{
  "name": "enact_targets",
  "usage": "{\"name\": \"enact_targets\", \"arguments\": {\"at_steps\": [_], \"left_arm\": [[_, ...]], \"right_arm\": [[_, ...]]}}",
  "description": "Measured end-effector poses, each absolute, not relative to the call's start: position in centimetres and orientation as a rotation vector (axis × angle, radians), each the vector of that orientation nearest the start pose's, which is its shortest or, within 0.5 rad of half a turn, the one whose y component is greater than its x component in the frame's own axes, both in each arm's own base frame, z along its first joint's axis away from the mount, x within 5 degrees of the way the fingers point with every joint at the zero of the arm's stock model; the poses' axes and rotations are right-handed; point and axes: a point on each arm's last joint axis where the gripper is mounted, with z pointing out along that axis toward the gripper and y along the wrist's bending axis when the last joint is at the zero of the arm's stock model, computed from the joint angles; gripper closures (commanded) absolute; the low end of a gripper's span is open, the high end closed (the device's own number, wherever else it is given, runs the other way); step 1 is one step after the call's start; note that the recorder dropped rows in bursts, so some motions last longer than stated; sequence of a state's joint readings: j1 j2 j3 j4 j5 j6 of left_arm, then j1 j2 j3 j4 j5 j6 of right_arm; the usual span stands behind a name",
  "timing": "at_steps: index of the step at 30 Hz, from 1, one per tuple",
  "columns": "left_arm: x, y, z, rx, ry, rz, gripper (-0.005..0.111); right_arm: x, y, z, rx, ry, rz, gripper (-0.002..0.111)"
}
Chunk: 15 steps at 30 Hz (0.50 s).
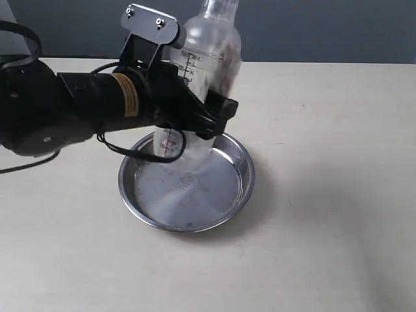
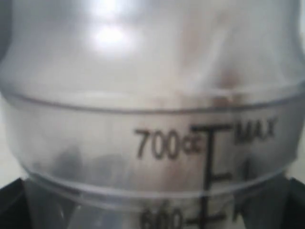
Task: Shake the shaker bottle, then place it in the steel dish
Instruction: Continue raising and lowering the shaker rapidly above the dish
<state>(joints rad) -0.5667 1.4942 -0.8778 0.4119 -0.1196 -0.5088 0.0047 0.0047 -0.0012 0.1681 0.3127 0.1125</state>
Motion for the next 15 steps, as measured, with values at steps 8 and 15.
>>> {"name": "enact_targets", "arguments": {"at_steps": [8,15], "left_arm": [[27.0,-17.8,29.5,0.471,1.792,-0.558,0.106],[26.4,-16.8,32.8,0.464,1.748,-0.502,0.106]], "right_arm": [[5.4,0.5,18.5,0.205,1.790,0.246,0.109],[5.4,0.5,18.5,0.205,1.790,0.246,0.109]]}}
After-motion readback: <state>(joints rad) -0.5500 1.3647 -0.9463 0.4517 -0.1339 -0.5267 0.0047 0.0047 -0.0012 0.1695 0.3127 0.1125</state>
